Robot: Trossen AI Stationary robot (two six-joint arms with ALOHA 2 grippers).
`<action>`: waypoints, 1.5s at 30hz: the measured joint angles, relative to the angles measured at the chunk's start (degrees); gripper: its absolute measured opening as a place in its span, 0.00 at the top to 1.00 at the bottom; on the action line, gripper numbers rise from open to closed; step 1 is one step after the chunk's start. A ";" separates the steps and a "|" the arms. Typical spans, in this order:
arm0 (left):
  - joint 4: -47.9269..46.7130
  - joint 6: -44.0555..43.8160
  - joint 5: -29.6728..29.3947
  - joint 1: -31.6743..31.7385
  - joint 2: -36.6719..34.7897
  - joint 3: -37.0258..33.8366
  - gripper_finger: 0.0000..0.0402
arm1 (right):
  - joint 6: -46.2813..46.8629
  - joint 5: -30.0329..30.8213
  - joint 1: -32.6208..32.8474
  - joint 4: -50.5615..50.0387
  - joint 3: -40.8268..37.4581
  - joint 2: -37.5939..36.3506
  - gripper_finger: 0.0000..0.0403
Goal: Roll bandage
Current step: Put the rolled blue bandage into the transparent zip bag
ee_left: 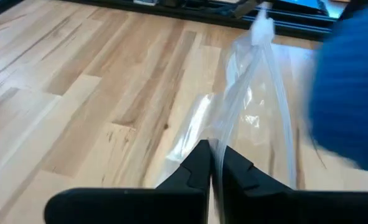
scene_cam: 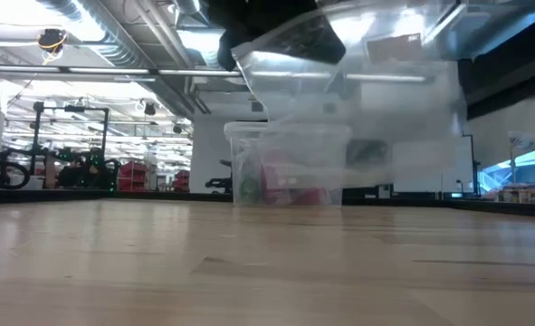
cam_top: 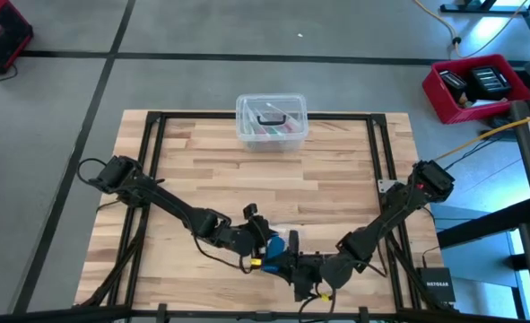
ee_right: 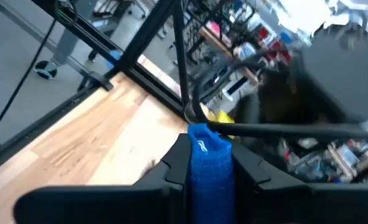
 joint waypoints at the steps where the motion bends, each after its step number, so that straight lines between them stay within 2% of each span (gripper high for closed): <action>1: 0.01 -0.05 0.00 0.29 0.00 0.00 0.99 | -0.67 -0.26 0.00 0.34 0.00 0.00 0.84; 5: 0.00 0.64 0.41 0.63 0.02 -0.06 0.99 | 0.49 -2.18 -1.23 -2.39 0.10 -0.08 0.84; 12: 0.55 1.01 1.80 -0.67 0.04 -0.04 0.99 | -0.75 -0.73 -1.51 -3.86 0.04 -0.11 0.84; 22: 1.10 -1.58 -0.56 -0.64 0.24 -0.15 0.99 | 8.41 -4.18 -1.99 -3.21 -2.61 -0.30 0.85; 31: 4.37 8.84 -1.85 -1.77 0.11 0.23 0.99 | 11.71 -4.91 -1.88 -1.08 -7.25 0.20 0.85; 37: 7.56 15.58 -1.09 -3.04 -0.22 0.28 0.99 | 11.86 -1.95 -2.01 1.22 -8.57 0.13 0.85; 41: 5.79 14.44 -2.34 -3.02 -0.27 0.28 0.99 | 11.84 -0.59 -1.01 1.38 -8.08 0.05 0.84; 45: 4.95 13.53 -3.72 -3.02 -0.22 0.23 0.99 | 15.28 8.32 1.63 -1.43 -8.00 -0.37 0.84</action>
